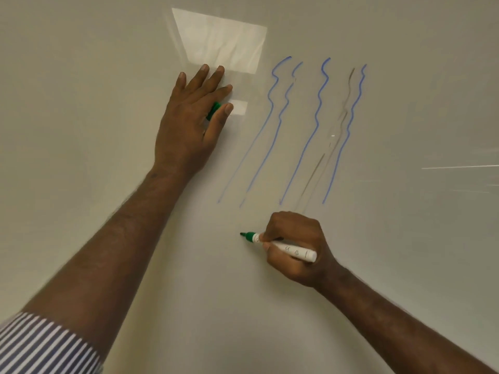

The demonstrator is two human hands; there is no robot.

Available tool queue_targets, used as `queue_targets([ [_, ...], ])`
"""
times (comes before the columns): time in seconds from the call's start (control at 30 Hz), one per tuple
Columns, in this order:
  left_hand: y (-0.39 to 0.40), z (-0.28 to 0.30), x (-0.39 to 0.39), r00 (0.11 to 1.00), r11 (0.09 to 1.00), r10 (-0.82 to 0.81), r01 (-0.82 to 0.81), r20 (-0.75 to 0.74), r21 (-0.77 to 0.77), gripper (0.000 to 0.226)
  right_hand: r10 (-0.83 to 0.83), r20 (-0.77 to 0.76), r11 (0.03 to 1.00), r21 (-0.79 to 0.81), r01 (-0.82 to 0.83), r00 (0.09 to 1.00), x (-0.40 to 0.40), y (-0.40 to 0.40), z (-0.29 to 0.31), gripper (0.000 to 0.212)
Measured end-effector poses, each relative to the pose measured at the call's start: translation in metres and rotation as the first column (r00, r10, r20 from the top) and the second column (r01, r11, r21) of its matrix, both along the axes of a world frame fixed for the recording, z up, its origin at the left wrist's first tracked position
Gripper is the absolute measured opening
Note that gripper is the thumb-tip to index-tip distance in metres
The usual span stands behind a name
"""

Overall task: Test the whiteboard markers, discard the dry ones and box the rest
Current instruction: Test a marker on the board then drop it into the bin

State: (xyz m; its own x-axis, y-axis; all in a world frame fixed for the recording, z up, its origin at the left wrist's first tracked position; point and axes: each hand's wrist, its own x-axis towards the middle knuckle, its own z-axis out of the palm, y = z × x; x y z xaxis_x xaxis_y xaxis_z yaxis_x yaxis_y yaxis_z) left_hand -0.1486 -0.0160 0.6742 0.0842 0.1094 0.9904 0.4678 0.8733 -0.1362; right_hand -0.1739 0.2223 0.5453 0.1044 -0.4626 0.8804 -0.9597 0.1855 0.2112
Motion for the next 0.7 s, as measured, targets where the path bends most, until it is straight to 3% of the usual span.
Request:
queue_targets([
  [0.17,0.006,-0.040,0.005,0.995,0.993,-0.095,0.093,0.031,0.065,0.039,-0.135,-0.007,0.986,0.094,0.135,0.991,0.019,0.001,-0.027,0.007],
  [0.33,0.010,-0.084,0.007,0.979,0.974,-0.192,0.183,0.066,0.131,0.042,-0.094,0.104,0.995,-0.019,0.096,0.990,0.027,0.009,-0.032,0.006],
  [0.43,0.023,-0.112,0.015,0.931,0.911,-0.356,0.326,0.080,0.251,0.045,-0.003,0.150,0.992,-0.123,0.022,0.989,0.033,0.010,-0.030,0.005],
  [0.5,0.033,-0.131,0.024,0.840,0.779,-0.539,0.473,0.054,0.413,0.049,0.073,0.165,0.983,-0.180,-0.043,0.984,0.038,0.008,-0.032,0.008],
  [0.57,0.039,-0.148,0.036,0.668,0.523,-0.743,0.624,-0.049,0.581,0.055,0.114,0.163,0.976,-0.200,-0.080,0.980,0.046,0.005,-0.036,0.012],
  [0.63,0.043,-0.161,0.050,0.438,0.217,-0.879,0.723,-0.191,0.656,0.061,0.126,0.161,0.976,-0.196,-0.093,0.979,0.054,0.003,-0.042,0.016],
  [0.7,0.048,-0.174,0.064,0.270,0.020,-0.929,0.722,-0.255,0.691,0.064,0.155,0.192,0.973,-0.200,-0.116,0.969,0.062,-0.002,-0.049,0.017],
])
